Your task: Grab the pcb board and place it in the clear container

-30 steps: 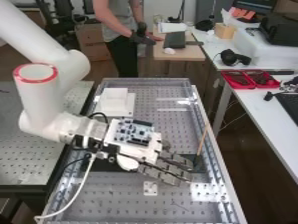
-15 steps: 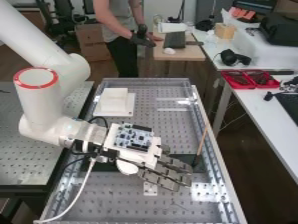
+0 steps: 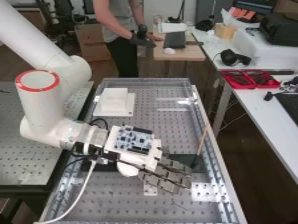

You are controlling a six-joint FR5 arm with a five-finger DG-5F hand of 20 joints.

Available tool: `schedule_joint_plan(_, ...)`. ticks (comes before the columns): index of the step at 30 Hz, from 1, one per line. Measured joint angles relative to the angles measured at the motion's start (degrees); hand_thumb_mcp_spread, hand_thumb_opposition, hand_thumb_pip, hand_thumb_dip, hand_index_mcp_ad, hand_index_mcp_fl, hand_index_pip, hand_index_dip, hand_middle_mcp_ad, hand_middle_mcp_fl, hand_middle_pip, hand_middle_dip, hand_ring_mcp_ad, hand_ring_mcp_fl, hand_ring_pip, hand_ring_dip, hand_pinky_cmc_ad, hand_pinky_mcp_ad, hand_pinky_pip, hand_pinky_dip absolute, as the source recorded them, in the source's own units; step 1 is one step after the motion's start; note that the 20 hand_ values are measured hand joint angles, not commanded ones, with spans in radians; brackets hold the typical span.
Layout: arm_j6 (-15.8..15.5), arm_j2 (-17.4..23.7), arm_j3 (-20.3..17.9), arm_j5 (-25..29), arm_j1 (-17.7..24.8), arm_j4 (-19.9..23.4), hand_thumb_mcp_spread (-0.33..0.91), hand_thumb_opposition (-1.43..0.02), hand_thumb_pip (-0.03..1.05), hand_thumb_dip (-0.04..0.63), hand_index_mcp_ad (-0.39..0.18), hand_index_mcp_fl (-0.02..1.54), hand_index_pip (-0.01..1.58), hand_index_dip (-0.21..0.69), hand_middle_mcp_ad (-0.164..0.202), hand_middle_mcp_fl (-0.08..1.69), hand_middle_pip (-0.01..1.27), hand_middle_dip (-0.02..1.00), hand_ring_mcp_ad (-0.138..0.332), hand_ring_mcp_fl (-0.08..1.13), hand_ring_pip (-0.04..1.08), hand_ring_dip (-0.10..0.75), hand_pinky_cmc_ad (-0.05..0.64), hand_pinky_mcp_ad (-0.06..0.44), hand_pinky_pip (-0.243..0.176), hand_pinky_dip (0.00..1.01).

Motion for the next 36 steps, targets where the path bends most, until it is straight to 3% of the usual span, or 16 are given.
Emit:
schedule_joint_plan(11,0.17,-0.1,0.17,-0.24,-0.08,0.03,0.68,-0.84,0.4,0.239,-0.211,0.43,1.44,0.202,0.04,0.05,0.14,0.16,0.136,0.01,0.09,0.016,0.23,0.084,-0.075,0.19)
schedule_joint_plan(24,1.24,0.11,-0.06,-0.45,-0.1,1.26,0.69,-0.84,0.4,0.236,-0.208,0.52,1.39,0.204,0.04,0.09,0.14,0.16,0.136,0.02,0.09,0.016,0.234,0.082,-0.075,0.19)
schedule_joint_plan(36,2.35,6.47,-2.21,-2.49,-0.04,3.35,0.69,-0.85,0.4,0.234,-0.208,0.57,1.34,0.204,0.044,0.12,0.14,0.16,0.136,0.03,0.09,0.023,0.248,0.086,-0.075,0.19)
